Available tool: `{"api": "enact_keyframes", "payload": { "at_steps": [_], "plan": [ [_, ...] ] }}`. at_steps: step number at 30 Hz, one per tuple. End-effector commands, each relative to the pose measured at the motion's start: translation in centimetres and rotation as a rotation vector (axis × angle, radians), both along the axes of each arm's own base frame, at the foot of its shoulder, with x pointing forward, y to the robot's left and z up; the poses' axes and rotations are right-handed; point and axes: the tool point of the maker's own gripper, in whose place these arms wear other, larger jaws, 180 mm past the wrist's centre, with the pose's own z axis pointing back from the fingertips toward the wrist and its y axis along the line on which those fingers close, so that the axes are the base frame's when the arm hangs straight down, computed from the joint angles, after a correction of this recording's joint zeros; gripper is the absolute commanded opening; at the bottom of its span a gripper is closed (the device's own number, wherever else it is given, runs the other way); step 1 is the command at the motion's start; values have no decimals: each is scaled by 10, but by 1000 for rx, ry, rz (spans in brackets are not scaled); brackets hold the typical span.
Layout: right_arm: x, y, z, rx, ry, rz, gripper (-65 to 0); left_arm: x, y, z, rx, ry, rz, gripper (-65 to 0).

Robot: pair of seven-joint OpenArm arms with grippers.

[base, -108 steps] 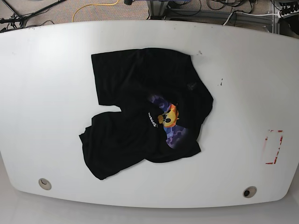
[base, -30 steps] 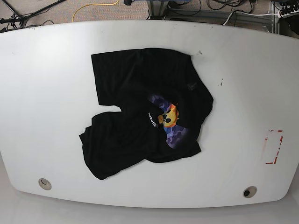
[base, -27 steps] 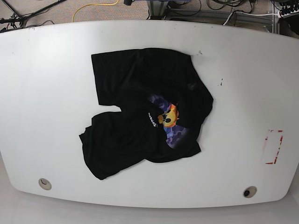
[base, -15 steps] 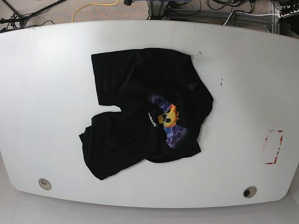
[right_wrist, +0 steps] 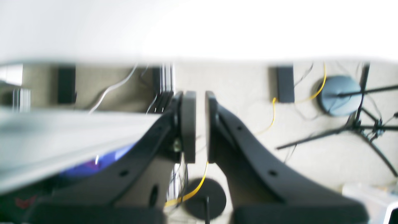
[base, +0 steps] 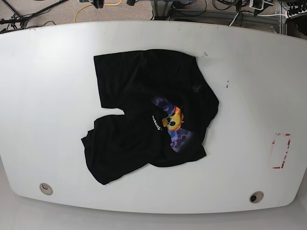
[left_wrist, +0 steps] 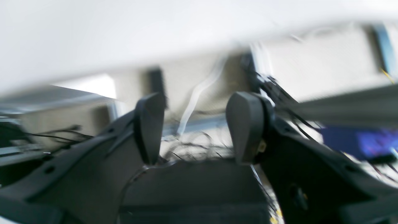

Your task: Fold the T-shirt properly

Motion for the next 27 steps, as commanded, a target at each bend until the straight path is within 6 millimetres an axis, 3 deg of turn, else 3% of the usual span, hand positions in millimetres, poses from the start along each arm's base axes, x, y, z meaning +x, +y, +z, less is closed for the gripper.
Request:
{"api": "enact_keyframes", "payload": {
  "at_steps": [1,27],
  "plan": [
    [5,0,9,3,-34,4,-606,2,-1,9,-6,-24,-4,-324],
    [59,-6,21,-15,-171,7,-605,47,-10,20,-38,-163,-20,-321]
  ]
}}
